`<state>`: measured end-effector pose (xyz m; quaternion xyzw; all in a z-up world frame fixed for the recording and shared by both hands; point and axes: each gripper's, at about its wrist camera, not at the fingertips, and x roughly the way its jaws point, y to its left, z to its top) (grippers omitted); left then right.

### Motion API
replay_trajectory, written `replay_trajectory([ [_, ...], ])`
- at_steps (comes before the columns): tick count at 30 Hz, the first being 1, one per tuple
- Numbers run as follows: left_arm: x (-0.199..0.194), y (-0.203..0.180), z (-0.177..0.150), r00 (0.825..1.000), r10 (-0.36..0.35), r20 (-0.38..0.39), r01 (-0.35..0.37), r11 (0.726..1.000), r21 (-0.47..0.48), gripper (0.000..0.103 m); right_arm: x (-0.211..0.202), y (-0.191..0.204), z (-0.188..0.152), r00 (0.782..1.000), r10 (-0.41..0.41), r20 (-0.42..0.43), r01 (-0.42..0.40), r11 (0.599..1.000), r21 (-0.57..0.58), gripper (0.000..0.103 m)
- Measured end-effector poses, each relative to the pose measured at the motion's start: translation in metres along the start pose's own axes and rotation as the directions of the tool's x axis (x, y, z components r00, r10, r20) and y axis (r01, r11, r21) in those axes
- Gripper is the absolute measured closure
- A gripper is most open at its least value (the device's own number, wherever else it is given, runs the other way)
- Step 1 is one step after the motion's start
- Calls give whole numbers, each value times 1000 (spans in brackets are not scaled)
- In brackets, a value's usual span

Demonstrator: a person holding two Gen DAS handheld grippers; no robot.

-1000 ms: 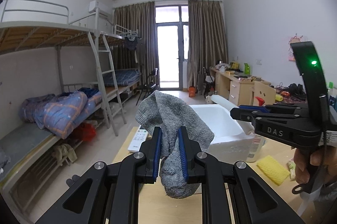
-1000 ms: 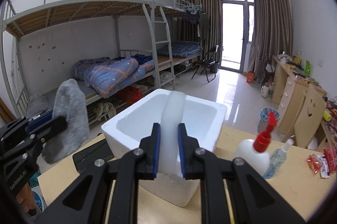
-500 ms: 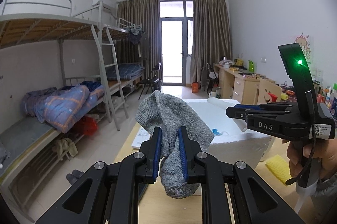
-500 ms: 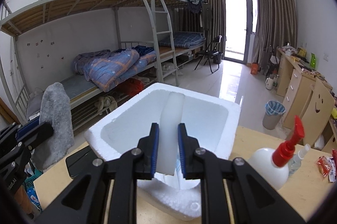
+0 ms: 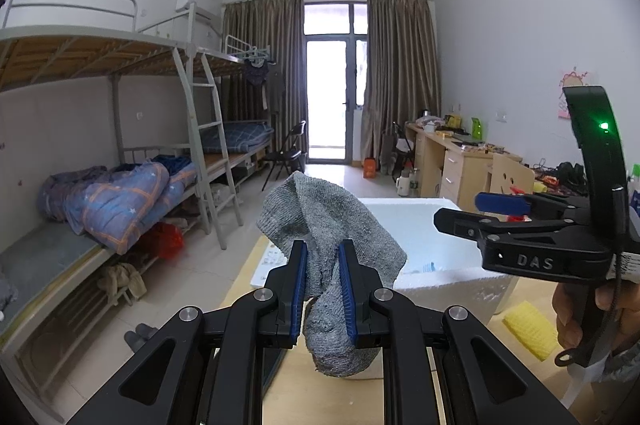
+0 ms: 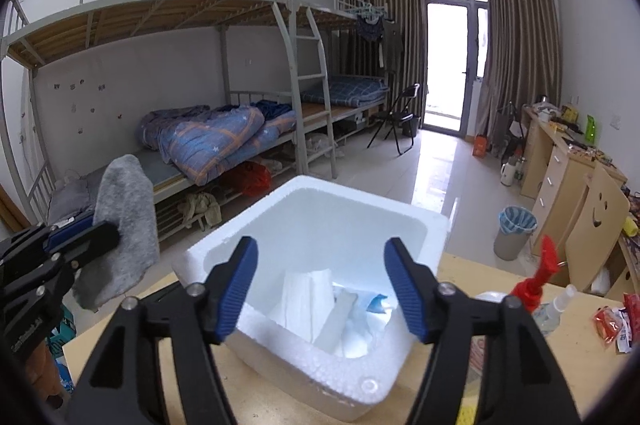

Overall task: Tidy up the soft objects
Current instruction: 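Lower the white tube into the foam box and open the right gripper, then lower the grey sock into the foam box and open the left gripper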

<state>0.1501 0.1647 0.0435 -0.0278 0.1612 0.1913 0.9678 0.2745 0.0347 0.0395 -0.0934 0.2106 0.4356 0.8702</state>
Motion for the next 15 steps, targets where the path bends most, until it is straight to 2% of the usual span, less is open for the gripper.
replay_trajectory([
  [5, 6, -6, 6, 1000, -20, 2, 20, 1000, 16, 85, -13, -3, 2, 1000, 2, 24, -3, 1000, 7, 24],
  [12, 18, -8, 13, 999, -52, -7, 52, 998, 22, 85, -30, -7, 2, 998, -19, 65, 19, 1000, 15, 8],
  [15, 24, -12, 18, 997, -71, -13, 71, 997, 23, 85, -34, -10, 2, 997, -25, 69, 23, 1000, 21, 7],
])
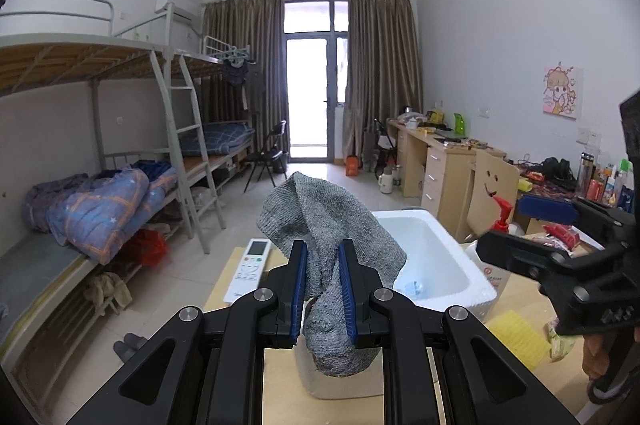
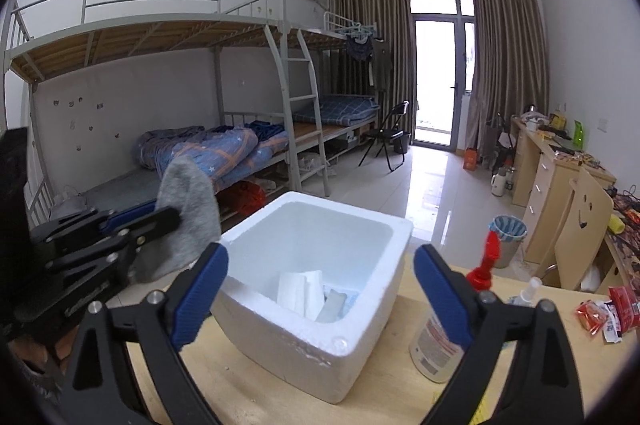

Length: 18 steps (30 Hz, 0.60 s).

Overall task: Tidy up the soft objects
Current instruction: 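Lower the grey sock into the foam box and open the left gripper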

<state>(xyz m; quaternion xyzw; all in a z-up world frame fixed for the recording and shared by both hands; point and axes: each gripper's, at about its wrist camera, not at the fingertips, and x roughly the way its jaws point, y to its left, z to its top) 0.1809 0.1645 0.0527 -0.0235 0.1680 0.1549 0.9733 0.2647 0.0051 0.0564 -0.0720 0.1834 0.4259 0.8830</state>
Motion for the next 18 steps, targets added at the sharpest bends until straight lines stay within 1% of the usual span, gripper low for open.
replay_trajectory([
  [5, 10, -8, 5, 999, -34, -19, 34, 999, 7, 85, -9, -6, -4, 1000, -2, 3, 2, 1000, -3, 7],
  [18, 35, -26, 14, 995, -72, -63, 73, 997, 9, 85, -28, -21, -14, 1000, -19, 20, 19, 1000, 19, 7],
])
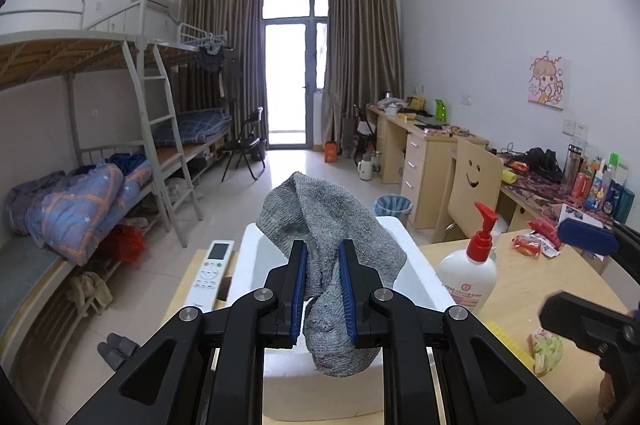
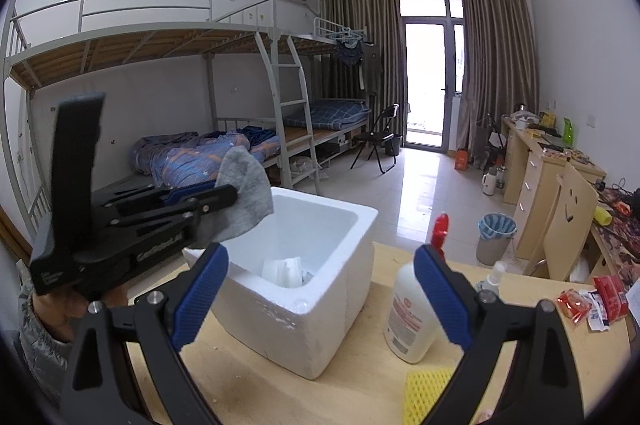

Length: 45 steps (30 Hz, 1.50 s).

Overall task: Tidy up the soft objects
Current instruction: 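Lower the grey sock into the foam box and open the left gripper, then move both tools back from the foam box toward the yellow sponge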

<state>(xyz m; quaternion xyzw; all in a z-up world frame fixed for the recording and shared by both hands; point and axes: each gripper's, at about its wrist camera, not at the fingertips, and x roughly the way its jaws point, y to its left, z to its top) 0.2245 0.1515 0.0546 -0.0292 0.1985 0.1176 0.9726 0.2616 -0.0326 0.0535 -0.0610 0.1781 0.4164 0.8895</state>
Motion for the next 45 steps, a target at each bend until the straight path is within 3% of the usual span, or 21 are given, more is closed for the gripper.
replay_trajectory([
  [27, 50, -3, 2, 991, 2, -134, 0, 1000, 14, 82, -15, -10, -14, 998, -58, -1, 58, 997, 54, 7],
  [30, 51, -3, 1, 991, 4, -134, -3, 1000, 12, 55, -16, -13, -14, 998, -63, 0, 63, 996, 58, 7],
  [32, 47, -1, 1, 993, 14, -113, -14, 1000, 4, 29, -16, -14, -13, 998, -67, 0, 66, 996, 63, 7],
  [35, 39, -4, 3, 996, 19, -86, -18, 1000, 15, 5, -19, -15, -14, 997, -72, 1, 72, 995, 70, 7],
  [45, -17, -16, 12, 999, 30, 22, -30, 999, 31, 2, -42, -13, -12, 996, -80, 39, 77, 995, 69, 7],
])
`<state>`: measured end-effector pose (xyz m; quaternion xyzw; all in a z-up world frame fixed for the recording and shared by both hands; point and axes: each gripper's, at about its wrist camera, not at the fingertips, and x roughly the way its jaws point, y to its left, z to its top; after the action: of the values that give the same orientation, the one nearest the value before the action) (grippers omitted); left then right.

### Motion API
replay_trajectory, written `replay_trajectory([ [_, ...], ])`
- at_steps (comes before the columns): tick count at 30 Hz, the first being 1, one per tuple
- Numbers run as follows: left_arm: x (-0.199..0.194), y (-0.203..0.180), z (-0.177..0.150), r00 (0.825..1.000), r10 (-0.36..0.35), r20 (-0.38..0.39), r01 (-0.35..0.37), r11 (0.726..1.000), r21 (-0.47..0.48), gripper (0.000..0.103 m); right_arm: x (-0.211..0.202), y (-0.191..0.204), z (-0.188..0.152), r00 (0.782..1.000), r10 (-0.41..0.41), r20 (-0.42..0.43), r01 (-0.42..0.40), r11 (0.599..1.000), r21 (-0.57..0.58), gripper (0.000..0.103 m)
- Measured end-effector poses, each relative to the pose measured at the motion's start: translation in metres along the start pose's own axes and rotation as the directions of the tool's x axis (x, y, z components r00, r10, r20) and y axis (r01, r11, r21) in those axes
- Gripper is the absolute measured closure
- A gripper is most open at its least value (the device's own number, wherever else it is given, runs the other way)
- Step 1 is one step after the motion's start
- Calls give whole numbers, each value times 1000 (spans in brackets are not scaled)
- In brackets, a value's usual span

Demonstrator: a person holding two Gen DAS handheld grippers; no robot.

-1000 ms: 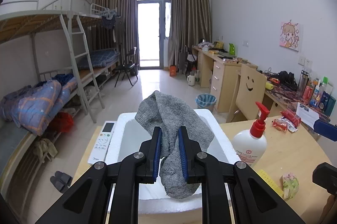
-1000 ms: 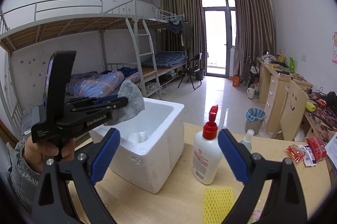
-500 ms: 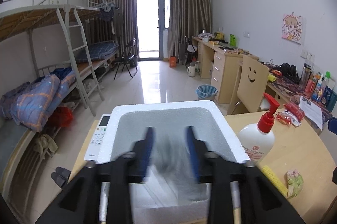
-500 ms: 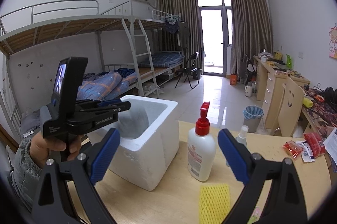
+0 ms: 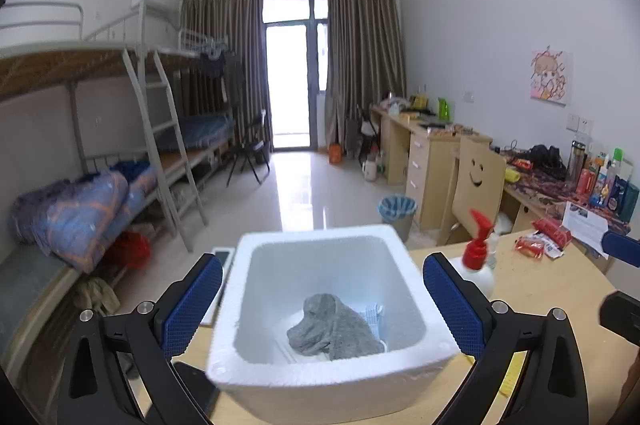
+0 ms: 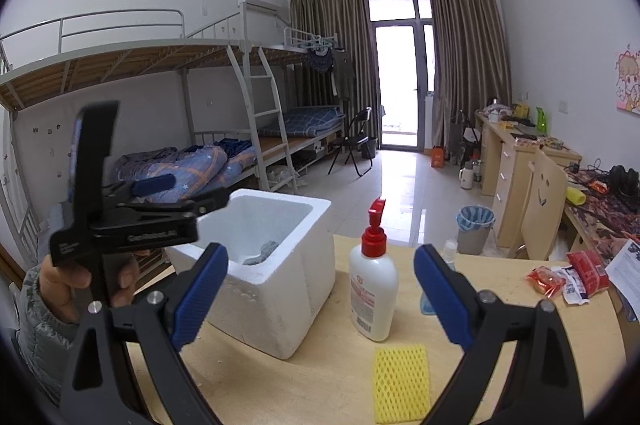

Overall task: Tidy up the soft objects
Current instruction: 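Move both tools back from the foam box toward the yellow sponge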

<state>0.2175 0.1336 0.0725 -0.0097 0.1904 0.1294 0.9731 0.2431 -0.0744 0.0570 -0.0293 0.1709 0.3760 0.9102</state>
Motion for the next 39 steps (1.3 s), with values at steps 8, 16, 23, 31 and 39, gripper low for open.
replay_trajectory([
  [8, -55, -9, 5, 997, -43, 66, 42, 999, 16, 1, -31, 6, 3, 999, -16, 41, 16, 1000, -15, 7],
  [16, -97, -16, 1, 993, -46, 111, 43, 999, 34, 1, -65, 16, 1, 996, -42, 77, 44, 998, -33, 7],
  [23, -128, -21, -5, 988, -55, 143, 49, 998, 40, 1, -88, 26, -2, 993, -56, 102, 61, 997, -46, 7],
  [31, -155, -23, -16, 984, -76, 158, 72, 997, 28, 1, -112, 32, -12, 989, -79, 124, 84, 996, -38, 4],
  [39, -180, -29, -33, 978, -97, 184, 92, 995, 36, 1, -132, 36, -22, 983, -104, 150, 111, 993, -40, 2],
])
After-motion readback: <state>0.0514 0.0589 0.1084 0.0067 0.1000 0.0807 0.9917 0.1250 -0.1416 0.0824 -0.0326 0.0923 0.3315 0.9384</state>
